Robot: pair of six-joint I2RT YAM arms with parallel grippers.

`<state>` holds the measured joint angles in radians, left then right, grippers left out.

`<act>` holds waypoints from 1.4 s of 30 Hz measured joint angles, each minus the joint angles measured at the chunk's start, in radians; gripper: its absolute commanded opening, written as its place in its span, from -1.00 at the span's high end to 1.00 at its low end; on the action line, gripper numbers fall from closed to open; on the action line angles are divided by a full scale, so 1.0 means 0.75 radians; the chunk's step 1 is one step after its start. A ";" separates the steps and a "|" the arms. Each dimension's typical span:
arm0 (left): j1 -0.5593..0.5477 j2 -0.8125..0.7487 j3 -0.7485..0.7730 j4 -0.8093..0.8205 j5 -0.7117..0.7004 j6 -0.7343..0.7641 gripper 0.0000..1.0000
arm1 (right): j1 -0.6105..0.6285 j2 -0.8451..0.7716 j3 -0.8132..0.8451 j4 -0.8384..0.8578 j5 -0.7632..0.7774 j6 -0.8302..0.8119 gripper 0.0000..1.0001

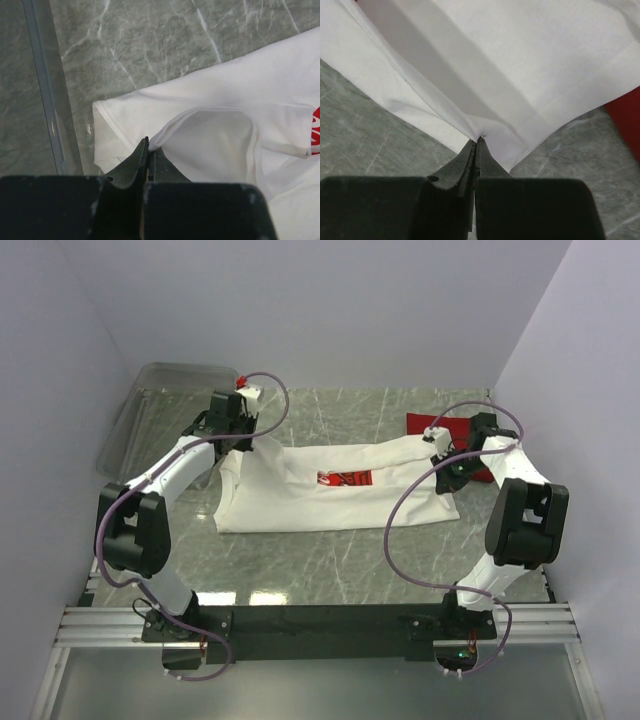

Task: Fold and stack the t-shirts
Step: Fold the tshirt

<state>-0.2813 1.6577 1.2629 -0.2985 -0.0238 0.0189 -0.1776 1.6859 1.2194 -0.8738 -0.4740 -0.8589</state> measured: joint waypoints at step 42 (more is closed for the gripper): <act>0.056 -0.086 0.014 -0.012 0.006 -0.110 -0.36 | 0.000 0.091 0.051 0.082 0.047 0.148 1.00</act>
<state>-0.2390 1.5932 1.2736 -0.3077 -0.0193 -0.0639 -0.1776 1.7542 1.2579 -0.8120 -0.4385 -0.7479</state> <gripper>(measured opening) 0.677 0.008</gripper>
